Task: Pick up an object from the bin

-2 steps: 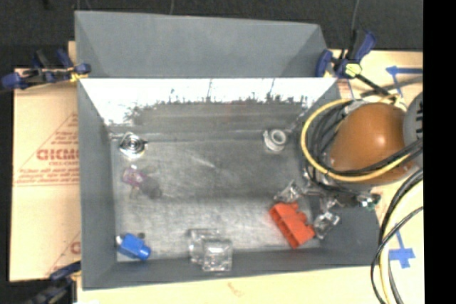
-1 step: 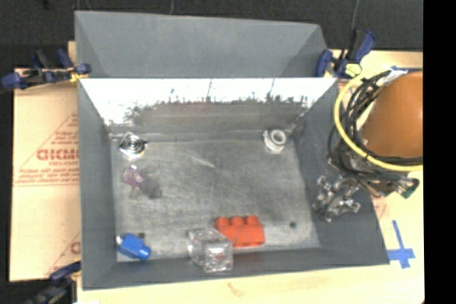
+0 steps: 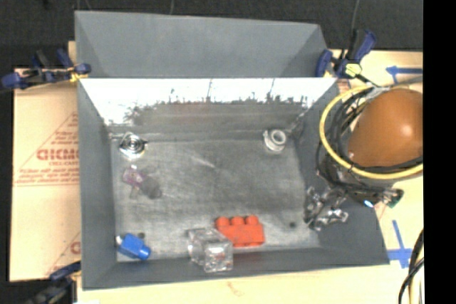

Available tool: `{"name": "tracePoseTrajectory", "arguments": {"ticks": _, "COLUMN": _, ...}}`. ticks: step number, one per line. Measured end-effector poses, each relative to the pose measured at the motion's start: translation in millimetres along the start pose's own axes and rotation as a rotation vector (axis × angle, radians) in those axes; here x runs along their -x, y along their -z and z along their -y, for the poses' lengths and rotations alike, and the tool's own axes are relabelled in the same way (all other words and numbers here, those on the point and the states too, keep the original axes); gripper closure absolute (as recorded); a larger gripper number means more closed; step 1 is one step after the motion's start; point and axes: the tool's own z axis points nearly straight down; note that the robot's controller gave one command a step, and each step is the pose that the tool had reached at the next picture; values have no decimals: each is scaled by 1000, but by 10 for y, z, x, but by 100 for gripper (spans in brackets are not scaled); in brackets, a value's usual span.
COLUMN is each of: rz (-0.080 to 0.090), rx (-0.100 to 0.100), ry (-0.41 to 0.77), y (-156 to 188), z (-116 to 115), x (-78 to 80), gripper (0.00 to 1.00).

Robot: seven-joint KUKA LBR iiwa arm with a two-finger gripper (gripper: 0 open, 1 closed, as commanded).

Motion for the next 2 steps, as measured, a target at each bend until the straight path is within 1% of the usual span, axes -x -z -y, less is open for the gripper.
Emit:
{"name": "tracePoseTrajectory", "arguments": {"ticks": 1, "rz": 0, "rx": -1, "ry": -115, "y": -111, "z": -129, "x": 110, "gripper": 100}}
{"name": "tracePoseTrajectory", "arguments": {"ticks": 2, "rz": -1, "rx": -2, "ry": -113, "y": -110, "z": -126, "x": 106, "gripper": 0}}
